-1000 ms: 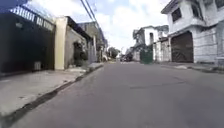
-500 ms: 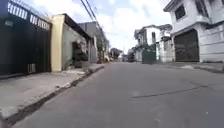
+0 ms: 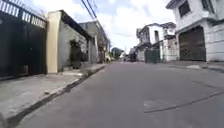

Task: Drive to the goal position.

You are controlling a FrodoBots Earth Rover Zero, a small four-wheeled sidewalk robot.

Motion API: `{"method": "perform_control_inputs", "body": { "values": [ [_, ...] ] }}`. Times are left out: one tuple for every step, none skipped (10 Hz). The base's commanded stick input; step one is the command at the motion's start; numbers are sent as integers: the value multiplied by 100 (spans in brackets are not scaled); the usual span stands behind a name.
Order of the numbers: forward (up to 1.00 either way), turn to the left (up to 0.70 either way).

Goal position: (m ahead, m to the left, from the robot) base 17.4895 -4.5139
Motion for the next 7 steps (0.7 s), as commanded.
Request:
{"method": "perform_control_inputs", "body": {
  "values": [
    [100,0],
    [100,0],
    [100,0],
    [100,0],
    [100,0],
    [100,0],
    [100,0]
  ]
}}
